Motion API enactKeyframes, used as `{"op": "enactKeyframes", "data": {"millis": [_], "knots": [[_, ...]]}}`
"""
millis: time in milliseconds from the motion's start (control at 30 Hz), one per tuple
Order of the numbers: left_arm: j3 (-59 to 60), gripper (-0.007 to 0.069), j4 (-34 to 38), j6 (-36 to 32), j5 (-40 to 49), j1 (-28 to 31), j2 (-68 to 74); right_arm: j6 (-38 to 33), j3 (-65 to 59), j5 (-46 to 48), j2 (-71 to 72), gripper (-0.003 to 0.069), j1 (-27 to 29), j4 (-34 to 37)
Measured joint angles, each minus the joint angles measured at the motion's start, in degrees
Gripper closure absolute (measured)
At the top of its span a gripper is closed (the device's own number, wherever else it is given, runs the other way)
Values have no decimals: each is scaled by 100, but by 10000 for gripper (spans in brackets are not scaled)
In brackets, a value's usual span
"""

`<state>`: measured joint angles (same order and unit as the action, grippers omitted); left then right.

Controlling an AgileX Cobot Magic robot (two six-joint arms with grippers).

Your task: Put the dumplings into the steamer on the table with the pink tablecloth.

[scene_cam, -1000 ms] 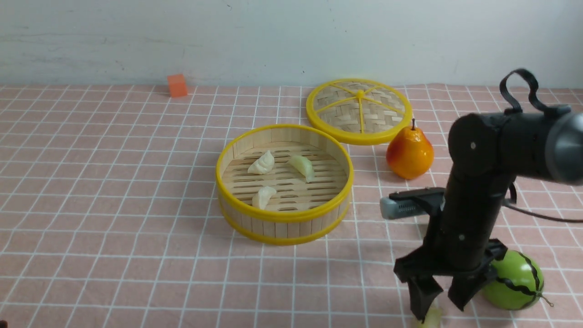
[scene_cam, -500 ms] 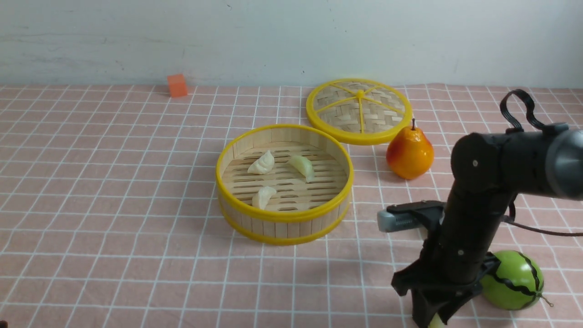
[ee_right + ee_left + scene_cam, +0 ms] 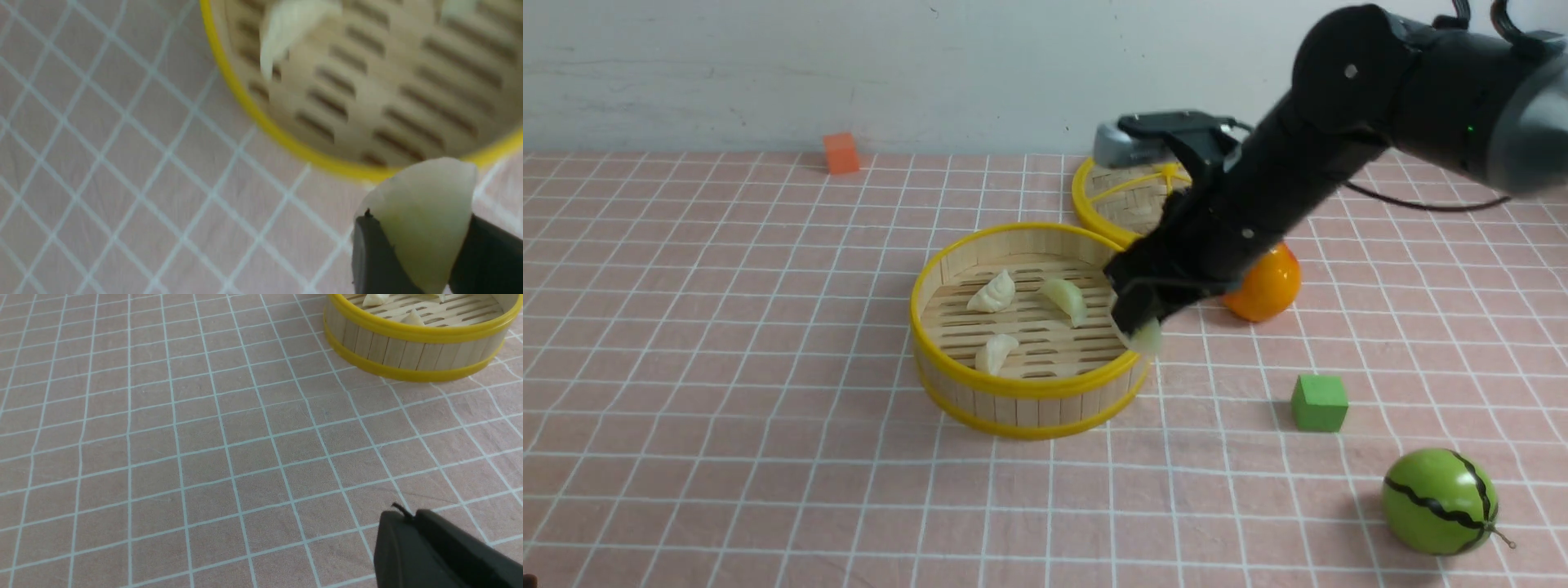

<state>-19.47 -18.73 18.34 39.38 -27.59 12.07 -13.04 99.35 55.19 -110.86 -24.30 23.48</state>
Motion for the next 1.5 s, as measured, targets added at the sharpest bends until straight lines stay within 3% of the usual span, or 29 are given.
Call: {"op": "enactKeyframes", "data": {"millis": [167, 333, 567, 700, 800, 900, 933, 967, 1000, 1100, 1167, 1367, 1500], "knots": [[0, 587, 0, 0, 0, 0, 0, -7, 647, -817, -926, 419, -81, 316], [0, 586, 0, 0, 5, 0, 0, -7, 895, -924, -1734, 408, -81, 301], [0, 573, 0, 0, 5, 0, 0, 35, 1140, -734, -1882, 160, -67, 235], [0, 569, 0, 0, 5, 0, 0, 360, 1696, 73, -1556, 113, 90, -183], [0, 568, 0, 0, 5, 0, 0, 455, 2212, 671, -1010, 157, 195, -706], [0, 567, 0, 0, 5, 0, 0, 455, 2575, 1146, -188, 281, 218, -1366], [0, 565, 0, 0, 5, 0, 0, 455, 2620, 1349, 313, 361, 206, -1525], [0, 564, 0, 0, 5, 0, 0, 455, 2620, 1373, 313, 361, 206, -1525], [0, 561, 0, 0, 5, 0, 0, 477, 2531, 1510, 786, 460, 206, -1600], [0, 557, 0, 0, 5, 0, 0, 500, 1791, 1609, 1609, 631, 206, -1654], [0, 554, 0, 0, 5, 0, 0, 465, 1017, 1622, 2077, 673, 206, -1561], [0, 550, 0, 0, 5, 0, 0, 257, -1684, 1076, 3401, 679, 206, -1587], [0, 546, 0, 0, 5, 0, 0, 257, -4014, -657, 4624, 679, 206, -1809]]}}
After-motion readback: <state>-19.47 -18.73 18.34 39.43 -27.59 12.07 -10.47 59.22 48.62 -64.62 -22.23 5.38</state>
